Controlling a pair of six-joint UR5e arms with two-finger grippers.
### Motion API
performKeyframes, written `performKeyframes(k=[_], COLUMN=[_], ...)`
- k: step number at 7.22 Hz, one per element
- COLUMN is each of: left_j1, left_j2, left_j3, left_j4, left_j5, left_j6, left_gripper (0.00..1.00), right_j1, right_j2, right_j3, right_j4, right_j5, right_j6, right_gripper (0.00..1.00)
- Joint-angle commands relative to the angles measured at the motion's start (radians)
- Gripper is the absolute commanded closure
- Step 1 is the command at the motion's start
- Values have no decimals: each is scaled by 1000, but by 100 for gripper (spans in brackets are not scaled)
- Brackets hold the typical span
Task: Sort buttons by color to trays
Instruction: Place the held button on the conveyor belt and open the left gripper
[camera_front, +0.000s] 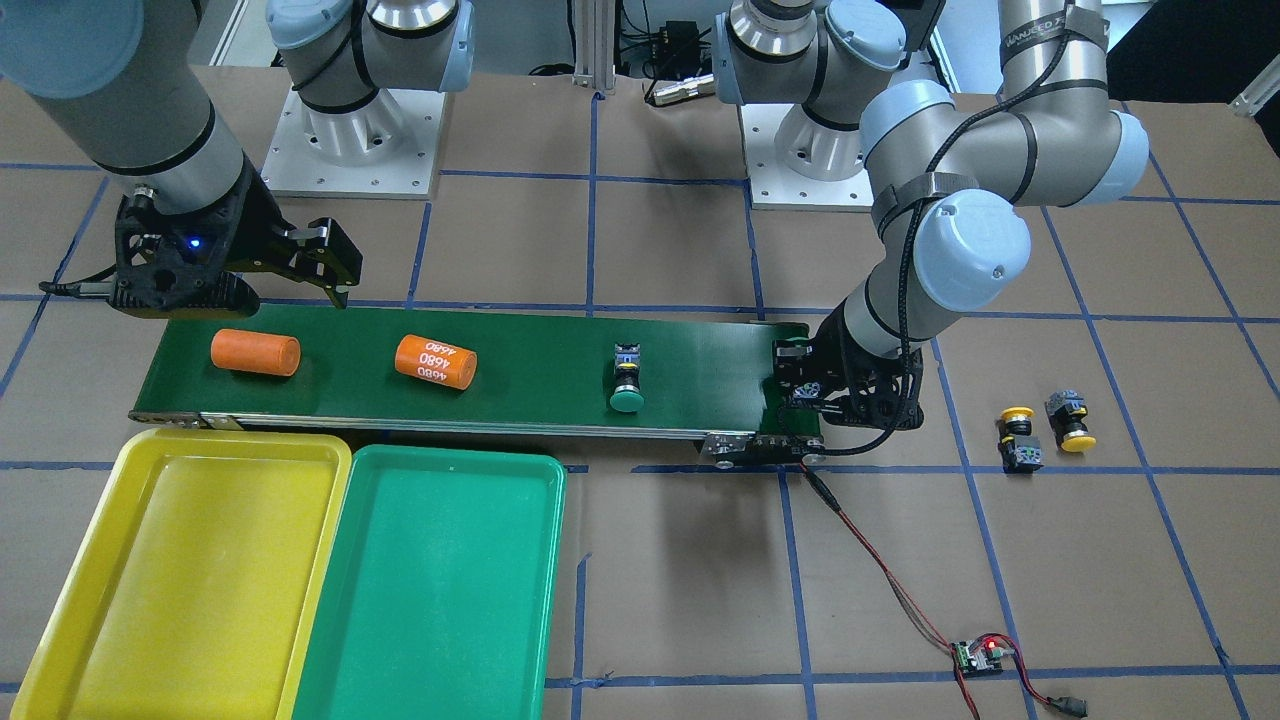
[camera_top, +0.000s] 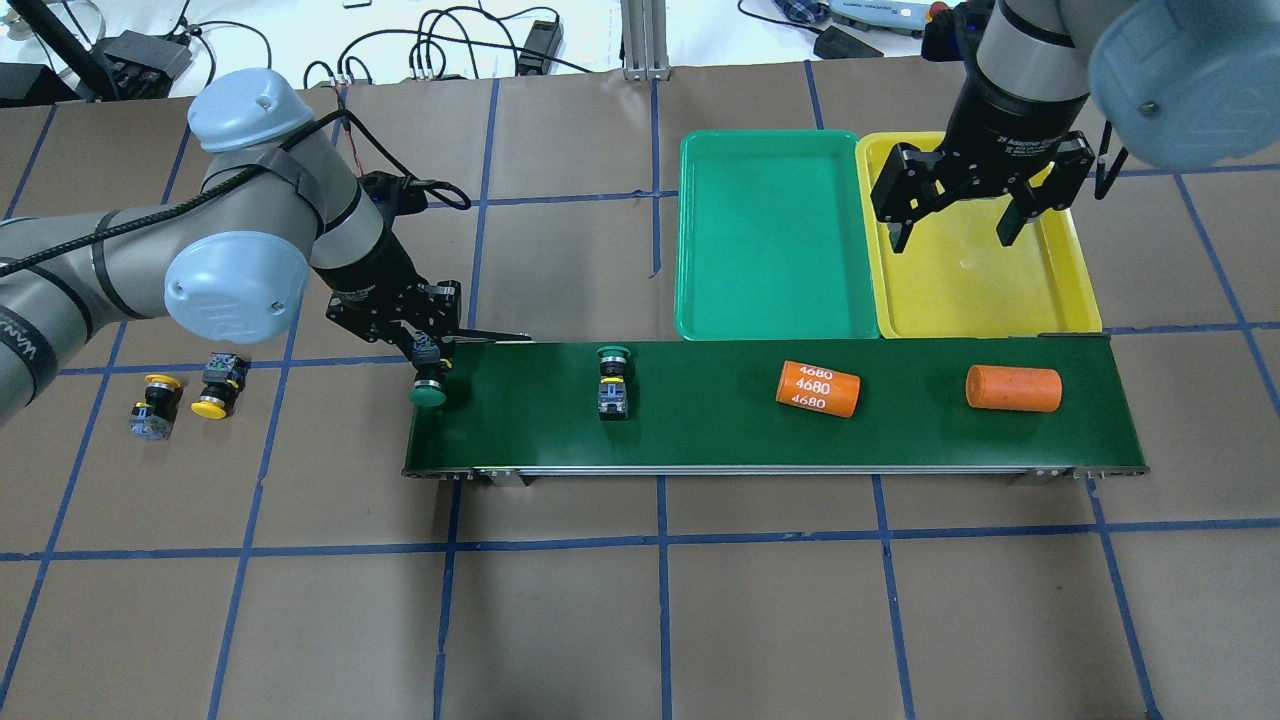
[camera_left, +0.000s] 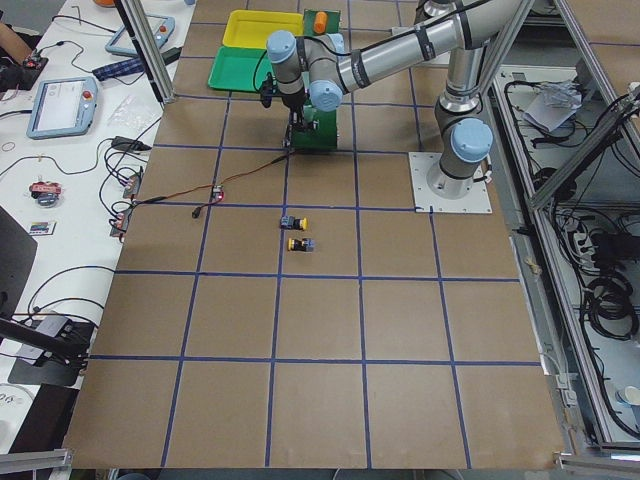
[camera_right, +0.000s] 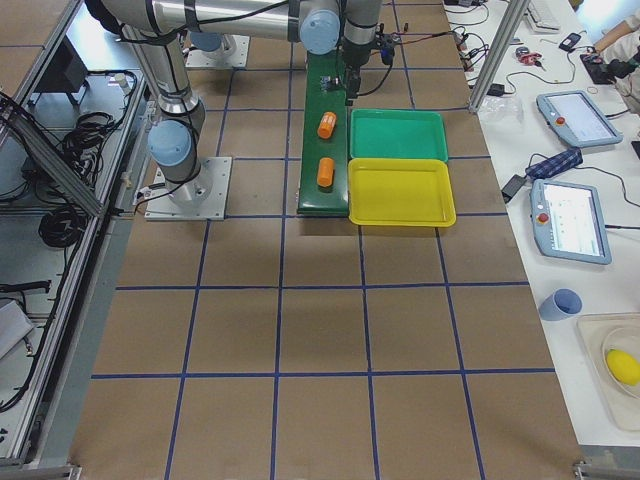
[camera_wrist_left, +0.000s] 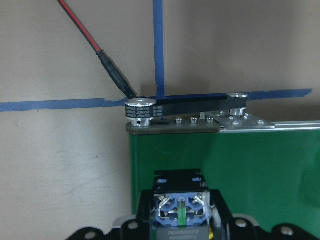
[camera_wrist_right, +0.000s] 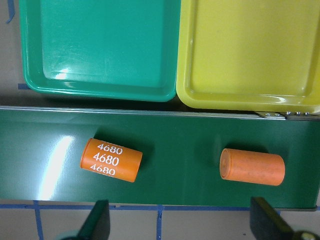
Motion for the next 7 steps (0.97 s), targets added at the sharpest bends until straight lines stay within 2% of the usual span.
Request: performKeyframes(k=[1,2,3,5,7], left_j1=[-5,-7,-7,-10,-2], left_j2=[-24,-32,-37,-32,12], left_j3=[-3,-3,-3,-17,6], left_j4=[1,1,1,4,1], left_j5=[-1,0,0,-1,0], left_j6=[3,3,2,-8,-15], left_gripper=[100,100,70,0,0], right_j1=[2,4,4,6,-4], right_j2=[-7,-9,-23,-55,-47], right_j3=[3,1,-5,0,-7], right_j4=[13,5,11,2,10], right_j5=[-8,-8,-7,-11,-3], right_j6=[-1,-2,10,15,12], right_gripper=[0,0,0,0,0])
